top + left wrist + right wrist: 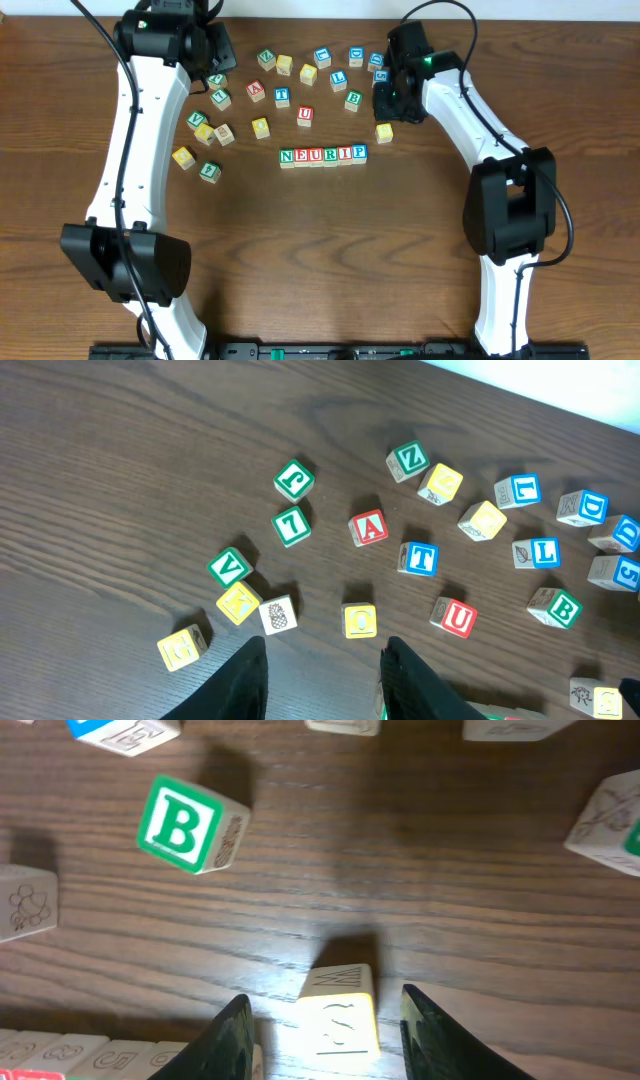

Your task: Spell out NEURIPS

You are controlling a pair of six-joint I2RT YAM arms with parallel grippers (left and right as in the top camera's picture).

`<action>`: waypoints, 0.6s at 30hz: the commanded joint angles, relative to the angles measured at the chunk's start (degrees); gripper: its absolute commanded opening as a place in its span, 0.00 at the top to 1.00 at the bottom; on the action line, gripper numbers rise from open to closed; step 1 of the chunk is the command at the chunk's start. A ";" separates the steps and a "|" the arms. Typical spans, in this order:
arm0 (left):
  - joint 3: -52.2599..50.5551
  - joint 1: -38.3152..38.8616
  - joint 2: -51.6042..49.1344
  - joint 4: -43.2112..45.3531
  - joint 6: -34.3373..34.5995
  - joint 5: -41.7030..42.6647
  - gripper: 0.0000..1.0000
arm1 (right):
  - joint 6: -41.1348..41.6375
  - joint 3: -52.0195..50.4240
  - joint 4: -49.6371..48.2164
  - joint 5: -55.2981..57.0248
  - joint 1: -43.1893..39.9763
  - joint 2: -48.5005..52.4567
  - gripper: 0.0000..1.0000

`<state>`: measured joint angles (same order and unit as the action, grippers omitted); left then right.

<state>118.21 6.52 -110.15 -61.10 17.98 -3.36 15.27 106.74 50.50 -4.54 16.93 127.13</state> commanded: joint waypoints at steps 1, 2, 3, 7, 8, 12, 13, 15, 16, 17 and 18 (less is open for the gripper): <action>0.15 -0.04 -0.33 -0.13 -0.55 -0.37 0.63 | -1.22 -0.59 0.31 -0.52 0.74 2.43 0.60; 0.15 -0.04 -0.33 -0.13 -0.55 -0.37 0.63 | -1.22 -0.59 0.37 -0.52 0.76 3.08 0.62; 0.15 -0.04 -0.33 -0.13 -0.55 -0.37 0.63 | -1.20 -0.59 0.57 -0.52 0.79 3.41 0.63; 0.15 -0.04 -0.33 -0.13 -0.55 -0.37 0.63 | -1.20 -0.59 0.96 0.00 0.92 4.90 0.68; 0.15 -0.04 -0.33 -0.13 -0.55 -0.37 0.63 | -1.20 -0.59 0.96 0.20 0.92 4.92 0.68; 0.15 -0.04 -0.33 -0.15 -0.55 -0.37 0.63 | -1.18 -0.59 0.94 1.25 0.90 5.60 0.69; 0.15 -0.04 -0.33 -0.15 -0.55 -0.37 0.63 | -1.18 -0.59 0.96 1.22 0.90 5.64 0.70; 0.15 -0.04 -0.33 -0.13 -0.55 -0.37 0.63 | -1.18 -0.59 1.11 1.22 0.96 5.64 0.74; 0.15 -0.04 -0.33 -0.13 -0.55 -0.37 0.63 | -1.18 -0.59 1.11 1.20 1.03 5.64 0.76; 0.15 -0.04 -0.33 -0.13 -0.55 -0.37 0.63 | -1.18 -0.59 1.14 1.20 1.09 5.64 0.77; 0.15 -0.04 -0.33 -0.13 -0.55 -0.37 0.63 | -1.18 -0.59 1.14 1.18 1.18 5.64 0.78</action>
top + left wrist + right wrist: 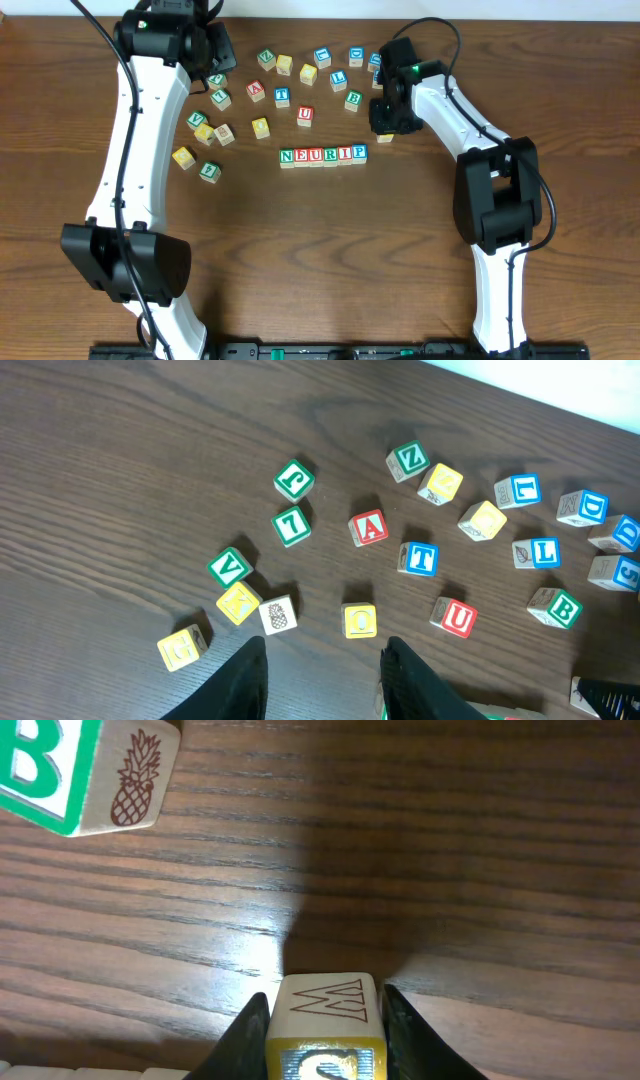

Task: Spell out NEURIPS
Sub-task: 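Push the S block left against P with the right gripper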

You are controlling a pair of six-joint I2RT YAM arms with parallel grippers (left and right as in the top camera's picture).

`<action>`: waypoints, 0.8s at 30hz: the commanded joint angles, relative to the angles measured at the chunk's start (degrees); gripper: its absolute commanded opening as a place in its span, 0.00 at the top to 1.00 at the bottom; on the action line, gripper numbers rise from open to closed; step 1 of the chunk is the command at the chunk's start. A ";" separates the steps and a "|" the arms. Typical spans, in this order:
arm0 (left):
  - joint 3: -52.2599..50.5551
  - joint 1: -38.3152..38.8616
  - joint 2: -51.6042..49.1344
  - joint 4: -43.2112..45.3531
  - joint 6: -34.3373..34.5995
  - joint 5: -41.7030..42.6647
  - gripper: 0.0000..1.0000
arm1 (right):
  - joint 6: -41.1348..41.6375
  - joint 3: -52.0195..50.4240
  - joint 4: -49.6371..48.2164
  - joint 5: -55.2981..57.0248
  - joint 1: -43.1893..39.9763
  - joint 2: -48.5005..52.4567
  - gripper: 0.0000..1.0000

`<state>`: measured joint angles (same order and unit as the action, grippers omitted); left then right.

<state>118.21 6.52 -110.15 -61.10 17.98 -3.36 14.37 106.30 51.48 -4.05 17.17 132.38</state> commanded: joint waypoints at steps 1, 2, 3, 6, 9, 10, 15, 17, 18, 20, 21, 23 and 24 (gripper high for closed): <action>0.15 -0.04 -0.33 -0.13 -0.55 -0.37 0.63 | -0.28 -0.15 0.15 0.70 1.01 0.39 0.79; 0.15 -0.04 -0.33 -0.13 -0.55 -0.37 0.63 | -0.26 -0.15 0.26 0.66 1.05 0.39 0.80; 0.15 -0.04 -0.33 -0.13 -0.55 -0.37 0.63 | -0.26 -0.15 0.52 0.48 1.11 0.39 0.82; 0.15 -0.04 -0.33 -0.13 -0.55 -0.37 0.63 | 0.85 -0.13 2.49 0.22 1.20 0.26 0.83; 0.15 -0.04 -0.33 -0.13 -0.55 -0.37 0.63 | 1.46 -0.13 5.29 -2.25 1.20 0.26 0.85; 0.15 -0.04 -0.33 -0.13 -0.55 -0.37 0.63 | 1.49 -0.13 6.14 -3.04 1.22 0.26 0.85; 0.15 -0.04 -0.33 -0.13 -0.55 -0.37 0.63 | 2.12 -0.13 9.75 -4.02 1.60 0.26 0.85; 0.15 -0.04 -0.33 -0.13 -0.55 -0.37 0.63 | 2.12 -0.13 10.27 -4.02 1.84 0.26 0.85; 0.13 -0.04 -0.33 -0.13 -0.55 -0.37 0.63 | 2.32 -0.13 10.25 -4.02 1.90 0.26 0.85; 0.15 -0.04 -0.33 -0.13 -0.55 -0.37 0.63 | 2.62 -0.13 10.05 -4.02 1.90 0.26 0.84; 0.13 -0.04 -0.33 -0.13 -0.55 -0.37 0.63 | 2.78 -0.13 10.05 -4.04 1.90 0.26 0.83; 0.13 -0.04 -0.33 -0.13 -0.55 -0.37 0.63 | 2.78 -0.13 10.27 -4.07 1.92 0.26 0.82; 0.15 -0.04 -0.33 -0.13 -0.55 -0.37 0.62 | 2.78 -0.13 10.34 -4.07 1.92 0.26 0.77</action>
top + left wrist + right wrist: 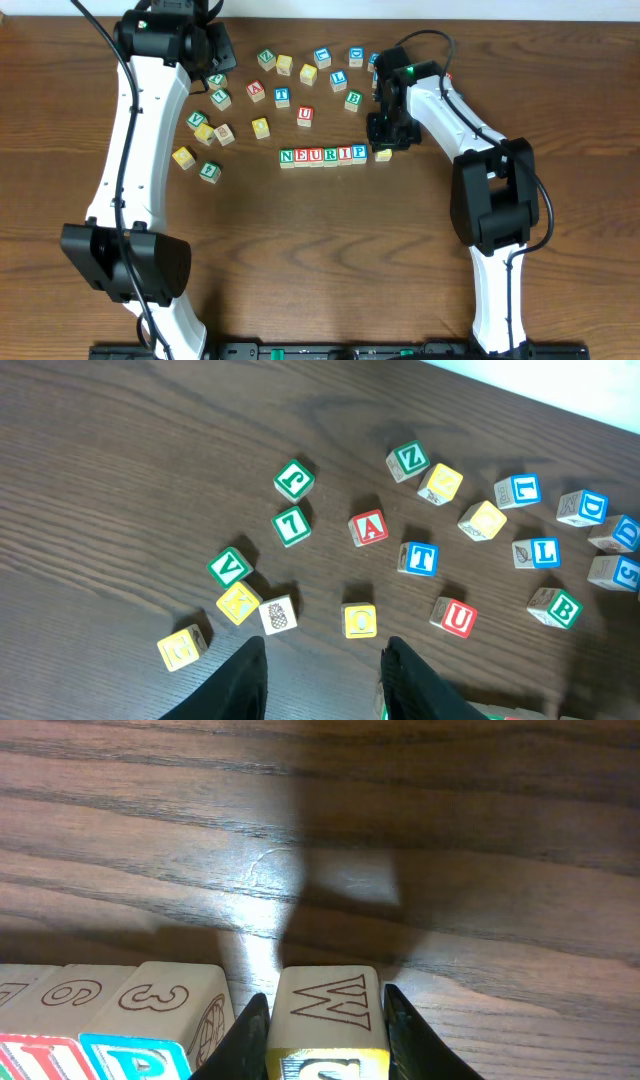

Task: Spell out NEURIPS
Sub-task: 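Push the S block left against P with the right gripper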

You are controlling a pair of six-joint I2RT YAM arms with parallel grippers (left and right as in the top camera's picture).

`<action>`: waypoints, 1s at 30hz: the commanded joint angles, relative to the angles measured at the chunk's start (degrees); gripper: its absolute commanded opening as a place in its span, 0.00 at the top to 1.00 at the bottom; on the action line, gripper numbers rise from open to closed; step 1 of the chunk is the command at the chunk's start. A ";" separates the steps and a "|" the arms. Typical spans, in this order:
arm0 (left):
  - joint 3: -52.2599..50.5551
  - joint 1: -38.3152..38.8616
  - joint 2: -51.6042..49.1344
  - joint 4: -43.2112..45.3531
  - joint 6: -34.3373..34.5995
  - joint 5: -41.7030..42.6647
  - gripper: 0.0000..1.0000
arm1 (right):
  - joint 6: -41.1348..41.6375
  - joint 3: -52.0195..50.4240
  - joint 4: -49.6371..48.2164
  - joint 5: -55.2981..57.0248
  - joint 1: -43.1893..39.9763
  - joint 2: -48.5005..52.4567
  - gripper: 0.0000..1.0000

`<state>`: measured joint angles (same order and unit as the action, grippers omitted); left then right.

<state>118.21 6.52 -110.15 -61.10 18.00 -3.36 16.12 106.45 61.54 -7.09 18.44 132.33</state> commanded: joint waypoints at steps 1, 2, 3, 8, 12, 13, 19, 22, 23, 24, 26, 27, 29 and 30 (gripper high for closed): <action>0.13 -0.04 -0.33 -0.13 -0.57 -0.37 0.62 | 1.01 -0.28 0.31 -1.03 0.66 0.31 0.72; 0.15 -0.04 -0.33 -0.13 -0.57 -0.37 0.62 | 1.01 -0.28 0.28 -1.03 0.66 0.31 0.70; 0.15 -0.04 -0.33 -0.13 -0.57 -0.37 0.63 | 1.01 -0.13 0.24 -1.05 0.63 0.31 0.64; 0.13 -0.04 -0.33 -0.13 -0.57 -0.37 0.62 | 0.98 2.32 1.11 -1.03 0.63 0.31 0.62; 0.13 -0.04 -0.33 -0.13 -0.57 -0.37 0.62 | 0.68 5.84 3.41 -1.01 0.63 0.31 0.64; 0.15 -0.04 -0.33 -0.13 -0.57 -0.37 0.62 | 0.44 6.99 4.26 -0.98 0.63 0.31 0.64; 0.15 -0.04 -0.33 -0.13 -0.57 -0.39 0.62 | -0.55 12.50 9.07 -0.57 0.61 0.31 0.64; 0.15 -0.04 -0.33 -0.11 -0.57 -0.39 0.62 | -1.40 15.56 12.48 -0.59 -0.13 0.31 0.69; 0.15 -0.04 -0.33 -0.11 -0.57 -0.39 0.62 | -1.64 16.59 13.81 -0.57 -0.52 0.31 0.71; 0.15 -0.04 -0.33 -0.11 -0.57 -0.39 0.62 | -2.10 17.88 15.47 -0.59 -1.03 0.31 0.72; 0.13 -0.04 -0.33 -0.11 -0.57 -0.39 0.62 | -2.58 19.78 18.10 -0.57 -1.90 0.31 0.73; 0.15 -0.04 -0.33 -0.11 -0.57 -0.39 0.62 | -2.97 20.52 19.21 -0.57 -2.32 0.28 0.73; 0.15 -0.04 -0.33 -0.11 -0.57 -0.39 0.62 | -3.17 21.46 21.14 -0.52 -3.08 0.28 0.73; 0.15 -0.04 -0.33 -0.11 -0.57 -0.39 0.62 | -3.41 21.49 22.16 -0.33 -3.54 0.26 0.72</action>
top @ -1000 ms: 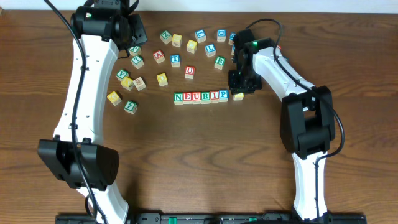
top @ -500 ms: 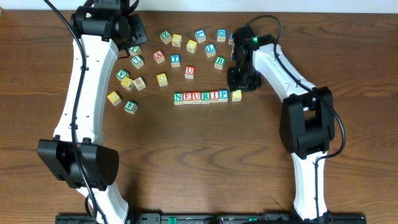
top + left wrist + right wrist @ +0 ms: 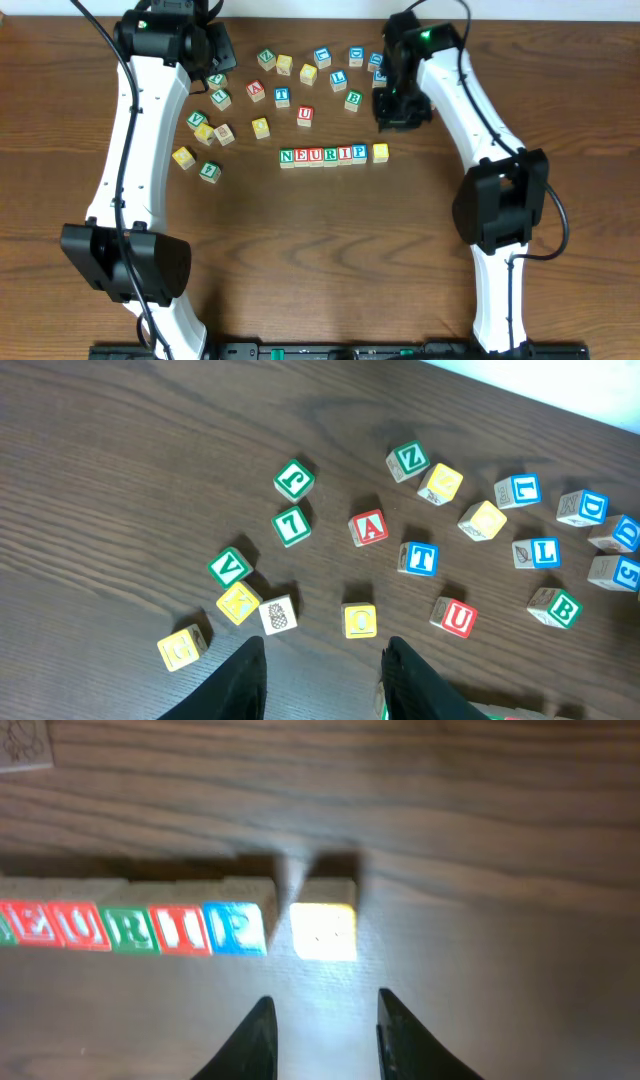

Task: Spell out NEURIPS
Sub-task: 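Push the S block left against P with the right gripper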

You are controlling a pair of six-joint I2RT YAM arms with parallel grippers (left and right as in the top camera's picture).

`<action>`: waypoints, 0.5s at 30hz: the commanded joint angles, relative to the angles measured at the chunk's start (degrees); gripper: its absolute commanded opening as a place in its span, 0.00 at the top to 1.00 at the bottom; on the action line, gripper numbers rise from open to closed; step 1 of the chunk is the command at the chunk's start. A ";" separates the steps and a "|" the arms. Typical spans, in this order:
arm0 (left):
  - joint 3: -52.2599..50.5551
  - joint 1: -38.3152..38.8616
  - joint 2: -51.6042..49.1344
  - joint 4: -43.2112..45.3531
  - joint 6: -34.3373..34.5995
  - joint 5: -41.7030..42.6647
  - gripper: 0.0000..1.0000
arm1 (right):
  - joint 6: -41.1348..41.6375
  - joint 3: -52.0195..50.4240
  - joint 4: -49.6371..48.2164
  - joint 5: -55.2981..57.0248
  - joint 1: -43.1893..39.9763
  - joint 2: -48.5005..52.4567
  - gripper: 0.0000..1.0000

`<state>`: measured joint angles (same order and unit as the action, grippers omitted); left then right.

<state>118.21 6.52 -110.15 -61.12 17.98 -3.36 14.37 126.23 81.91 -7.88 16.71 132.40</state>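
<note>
A row of blocks reading NEURIP lies mid-table. A yellow block rests just right of the P with a narrow gap; its top face is too washed out to read. The right wrist view shows the row and the yellow block below my right gripper, which is open, empty and raised. Overhead, the right gripper hangs behind the row's right end. My left gripper is open and empty over the loose blocks at the far left.
Loose letter blocks lie scattered behind the row: a red A, blue T, red U, green B, blue L, green V and several more. A yellow block lies left of the row.
My right gripper was shut on the yellow block at the row's right end. Now it is open and raised, farther back, and the block sits on the table beside the P. The left arm is unchanged.
First my right gripper stood open over the yellow block, which lay up and right of the NEURIP row. Then it was shut on that block. Later it held the block down by the P. Now the block lies there released.
</note>
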 commanded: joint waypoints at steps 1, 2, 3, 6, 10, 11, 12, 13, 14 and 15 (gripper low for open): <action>0.15 -0.04 -0.33 -0.09 -0.55 -0.39 0.62 | -1.79 1.64 2.43 0.90 -2.05 0.20 0.71; 0.15 -0.04 -0.33 -0.09 -0.55 -0.39 0.62 | -1.77 1.20 2.93 1.86 -2.25 0.26 0.70; 0.15 -0.04 -0.33 -0.09 -0.55 -0.39 0.62 | -1.79 0.26 2.93 2.62 -2.43 0.26 0.70; 0.15 -0.04 -0.33 -0.09 -0.55 -0.37 0.62 | -1.79 -2.21 1.95 2.82 -2.40 0.26 0.70; 0.13 -0.04 -0.33 -0.09 -0.55 -0.37 0.62 | -1.75 -6.86 -1.70 2.82 -1.70 0.26 0.72; 0.15 -0.04 -0.33 -0.09 -0.55 -0.37 0.62 | -1.70 -7.69 -2.67 2.82 -1.53 0.26 0.72; 0.13 -0.04 -0.33 -0.09 -0.55 -0.37 0.62 | -1.57 -8.57 -3.58 2.84 -1.33 0.26 0.73; 0.15 -0.04 -0.33 -0.09 -0.55 -0.37 0.62 | -1.57 -9.60 -4.72 2.84 -1.16 0.26 0.72; 0.13 -0.04 -0.33 -0.09 -0.55 -0.37 0.62 | -1.57 -10.47 -5.66 2.86 -1.03 0.26 0.72; 0.15 -0.04 -0.33 -0.09 -0.55 -0.39 0.62 | -1.57 -11.41 -6.58 2.89 -0.92 0.26 0.73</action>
<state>118.21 6.52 -110.15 -61.12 17.98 -3.36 13.15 116.79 76.64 -5.54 15.05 132.40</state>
